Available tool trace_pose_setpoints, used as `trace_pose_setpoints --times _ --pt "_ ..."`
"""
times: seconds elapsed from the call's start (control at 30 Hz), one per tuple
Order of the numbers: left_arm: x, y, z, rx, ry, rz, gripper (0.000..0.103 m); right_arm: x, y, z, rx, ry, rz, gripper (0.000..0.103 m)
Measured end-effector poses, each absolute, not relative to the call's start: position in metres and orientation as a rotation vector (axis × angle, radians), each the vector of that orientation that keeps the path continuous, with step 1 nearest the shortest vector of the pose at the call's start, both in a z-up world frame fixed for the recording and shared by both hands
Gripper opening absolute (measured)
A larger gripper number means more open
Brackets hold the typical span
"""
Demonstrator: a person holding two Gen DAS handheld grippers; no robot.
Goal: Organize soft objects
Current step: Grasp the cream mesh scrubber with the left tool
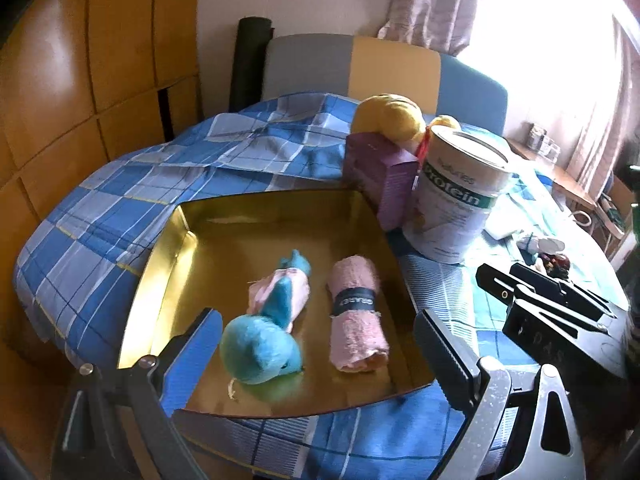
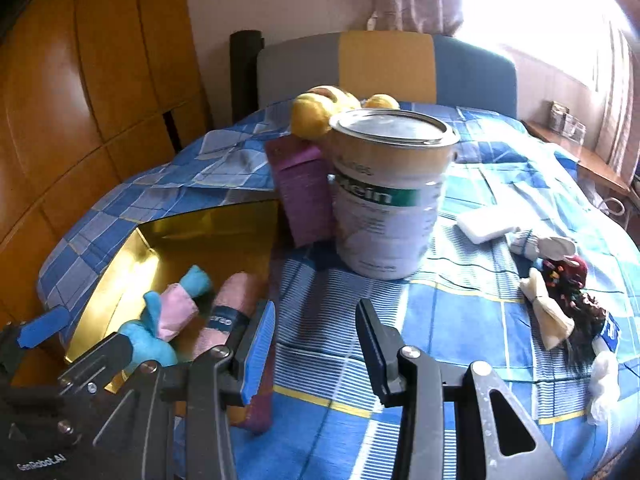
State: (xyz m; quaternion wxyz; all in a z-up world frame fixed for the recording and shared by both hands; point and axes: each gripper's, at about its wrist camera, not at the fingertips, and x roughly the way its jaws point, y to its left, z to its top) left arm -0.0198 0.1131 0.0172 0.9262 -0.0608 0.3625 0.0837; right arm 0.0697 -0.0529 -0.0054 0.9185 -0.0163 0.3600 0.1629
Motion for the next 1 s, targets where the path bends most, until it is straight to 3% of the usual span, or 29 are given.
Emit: trace_pose_setpoints --times 0.37,0.63,0.8,1.0 --pt "-0.011 0.084 0.023 -0.080 0.749 0.062 0.097 0.076 -0.116 -0.001 0.017 0.733 0.212 0.042" --pt "0.007 0.043 0.026 -0.023 0.774 -0.100 0.096 0.087 -0.230 0.017 0.130 0.702 -0.020 0.042" --pt "0.025 0.009 0.020 0.009 0.828 -0.218 0.070 0.094 -0.320 0.033 0.246 0.631 -0.236 0.042" --pt "0.060 -0.040 0.007 0.013 0.915 -0.321 0.071 0.108 -0.389 0.021 0.299 0.581 -0.390 0.042"
